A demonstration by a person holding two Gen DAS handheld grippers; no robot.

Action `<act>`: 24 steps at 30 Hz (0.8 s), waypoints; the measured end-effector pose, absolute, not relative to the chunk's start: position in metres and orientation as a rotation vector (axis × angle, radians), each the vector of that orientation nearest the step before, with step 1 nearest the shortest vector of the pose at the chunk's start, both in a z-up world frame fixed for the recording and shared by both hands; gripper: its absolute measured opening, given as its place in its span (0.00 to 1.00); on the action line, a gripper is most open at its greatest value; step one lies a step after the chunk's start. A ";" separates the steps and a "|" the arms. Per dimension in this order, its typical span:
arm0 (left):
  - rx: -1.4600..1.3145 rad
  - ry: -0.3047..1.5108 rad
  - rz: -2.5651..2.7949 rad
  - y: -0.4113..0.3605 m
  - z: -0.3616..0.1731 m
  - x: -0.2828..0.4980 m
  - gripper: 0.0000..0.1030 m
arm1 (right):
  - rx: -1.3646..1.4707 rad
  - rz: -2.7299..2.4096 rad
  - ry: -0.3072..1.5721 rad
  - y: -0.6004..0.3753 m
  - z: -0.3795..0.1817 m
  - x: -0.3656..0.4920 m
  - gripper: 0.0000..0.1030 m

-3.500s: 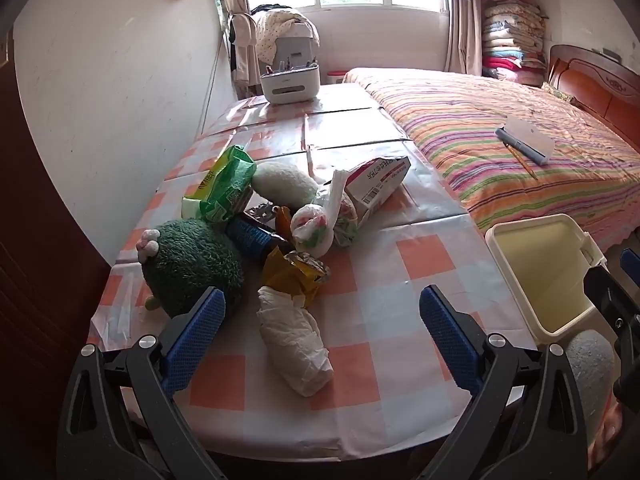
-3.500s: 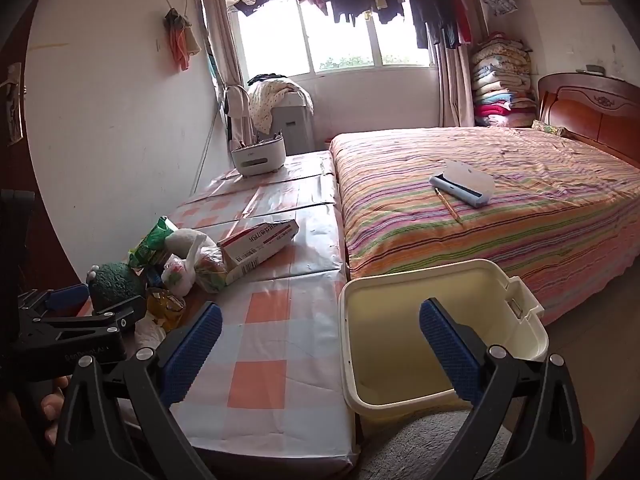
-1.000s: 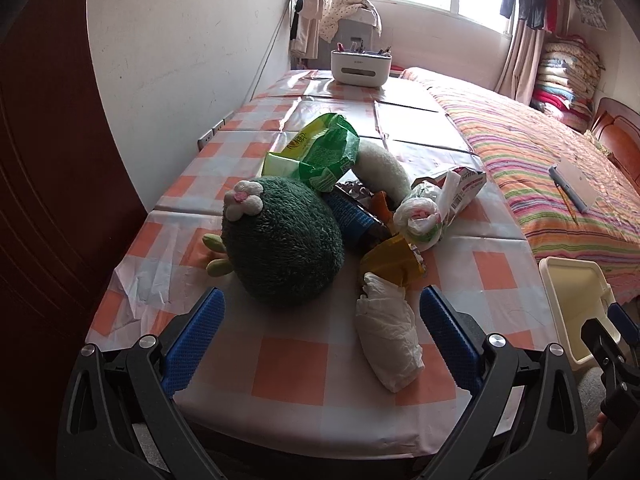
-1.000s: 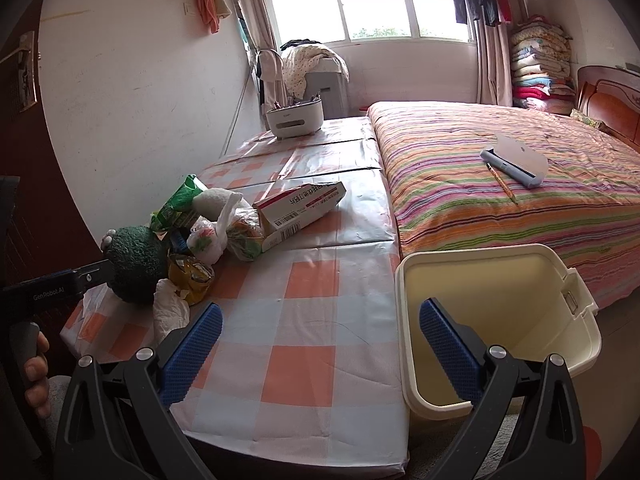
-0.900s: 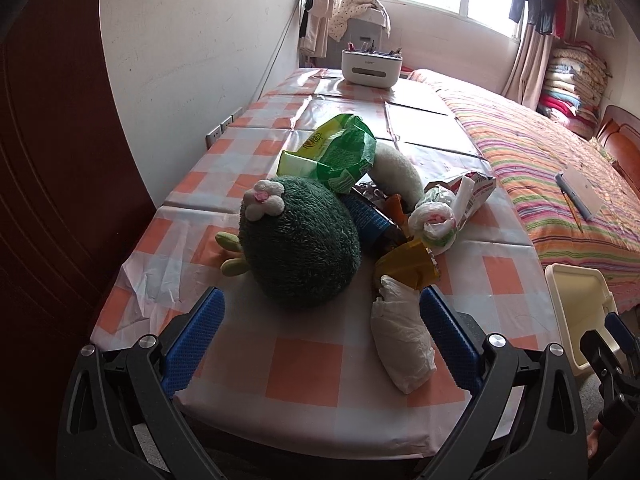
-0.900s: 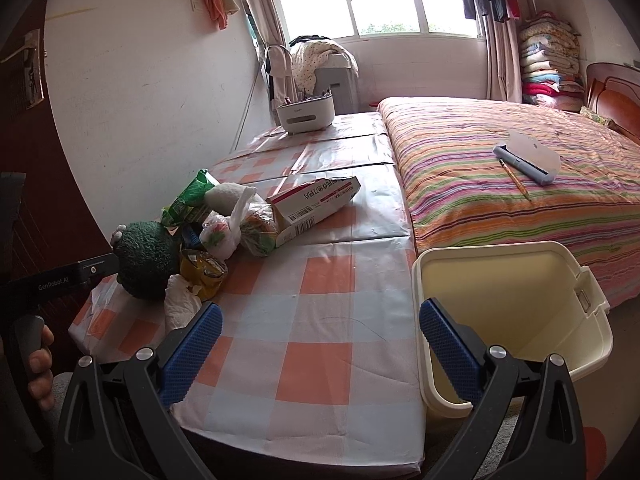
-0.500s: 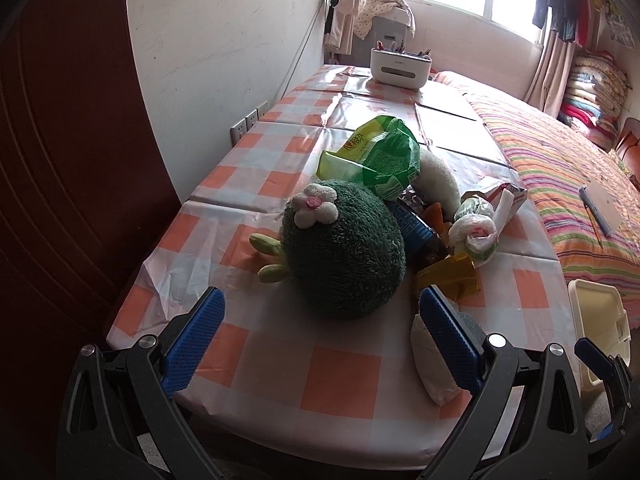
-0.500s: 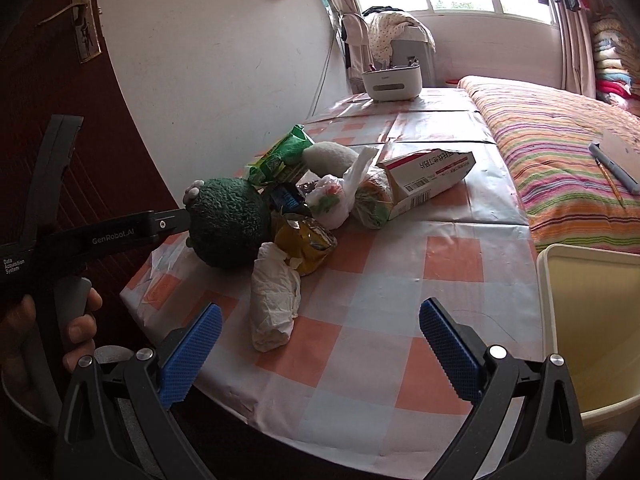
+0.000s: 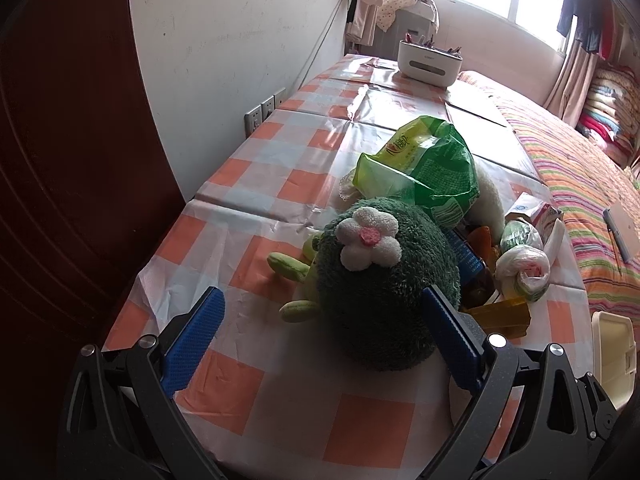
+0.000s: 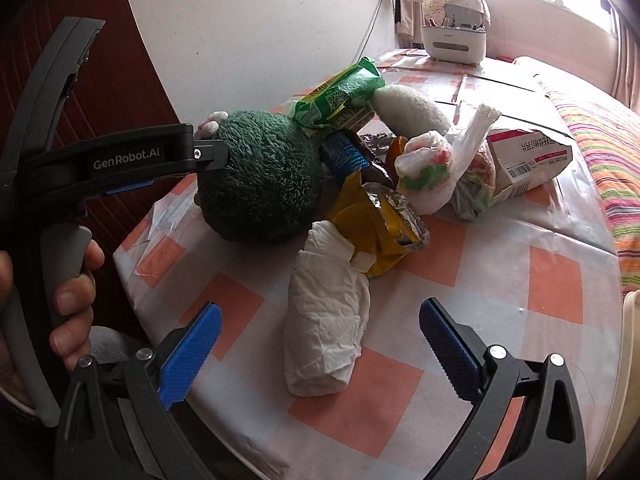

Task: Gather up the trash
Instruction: 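Grasp the green plush toy with the left tool while the right tool grasps the white tissue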

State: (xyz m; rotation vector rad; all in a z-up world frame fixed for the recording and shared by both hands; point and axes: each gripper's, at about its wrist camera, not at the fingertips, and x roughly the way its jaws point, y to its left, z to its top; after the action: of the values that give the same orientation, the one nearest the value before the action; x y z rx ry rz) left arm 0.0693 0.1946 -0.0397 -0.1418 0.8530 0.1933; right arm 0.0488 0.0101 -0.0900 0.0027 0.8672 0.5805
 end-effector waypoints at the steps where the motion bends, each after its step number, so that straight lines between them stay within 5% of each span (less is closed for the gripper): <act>1: -0.149 0.848 0.187 0.196 -0.040 0.070 0.94 | -0.004 0.580 0.869 0.011 -0.090 0.050 0.94; 10: -0.195 0.843 0.149 0.197 -0.044 0.073 0.94 | -0.085 0.580 0.879 0.025 -0.101 0.059 0.91; 17: -0.188 0.850 0.129 0.193 -0.043 0.074 0.94 | -0.167 0.575 0.861 0.033 -0.106 0.062 0.27; 24: -0.185 0.840 0.119 0.189 -0.039 0.071 0.94 | -0.100 0.558 0.825 0.011 -0.099 0.061 0.23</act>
State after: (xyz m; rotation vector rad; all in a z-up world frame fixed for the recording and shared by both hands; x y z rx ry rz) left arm 0.0715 0.1888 -0.0391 -0.1845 0.8400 0.1191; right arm 0.0606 0.0105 -0.0989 -0.0995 0.8245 0.5577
